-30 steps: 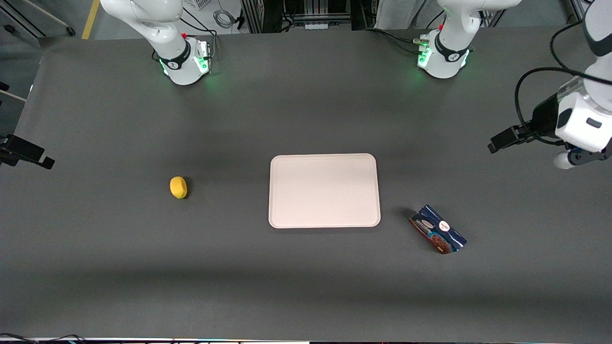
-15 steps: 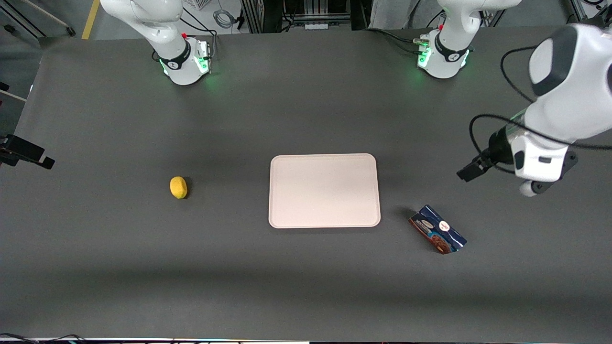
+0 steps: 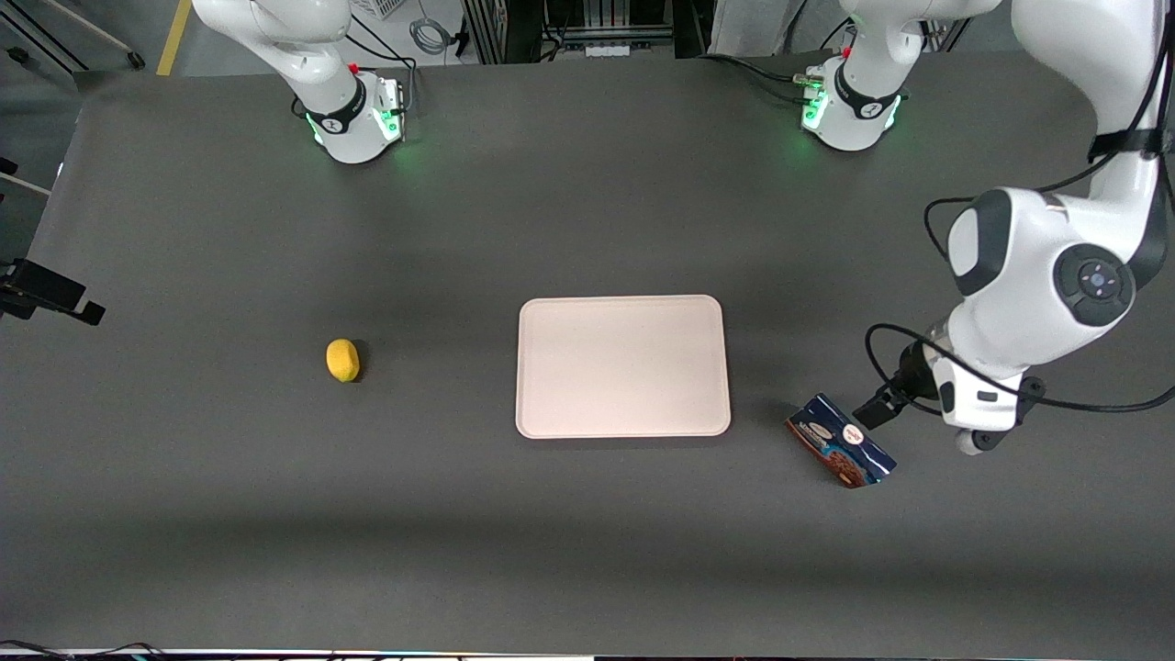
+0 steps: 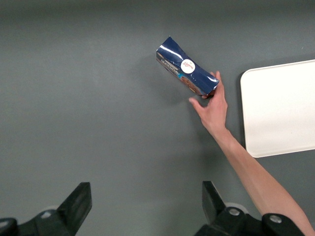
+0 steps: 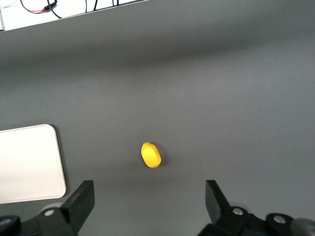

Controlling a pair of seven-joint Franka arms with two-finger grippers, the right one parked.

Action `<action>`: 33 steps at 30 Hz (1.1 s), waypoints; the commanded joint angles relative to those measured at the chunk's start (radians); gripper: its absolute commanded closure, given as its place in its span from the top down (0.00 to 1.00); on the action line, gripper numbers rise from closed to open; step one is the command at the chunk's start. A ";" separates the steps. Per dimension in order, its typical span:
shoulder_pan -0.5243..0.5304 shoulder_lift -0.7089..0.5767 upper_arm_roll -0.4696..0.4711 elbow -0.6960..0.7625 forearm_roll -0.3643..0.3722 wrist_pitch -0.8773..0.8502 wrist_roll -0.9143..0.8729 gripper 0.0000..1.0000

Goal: Place cookie box on tray

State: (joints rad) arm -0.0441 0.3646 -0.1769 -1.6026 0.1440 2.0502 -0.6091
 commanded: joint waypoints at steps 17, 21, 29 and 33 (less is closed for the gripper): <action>0.001 -0.055 -0.006 0.328 -0.087 -0.446 0.264 0.05; -0.002 -0.053 -0.082 0.320 -0.139 -0.447 0.243 0.05; -0.008 -0.021 -0.242 0.313 -0.133 -0.384 0.075 0.05; -0.029 -0.026 -0.286 0.218 -0.077 -0.285 0.005 0.04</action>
State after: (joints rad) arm -0.0559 0.3323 -0.4162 -1.3169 0.0118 1.6694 -0.5113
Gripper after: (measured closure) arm 0.811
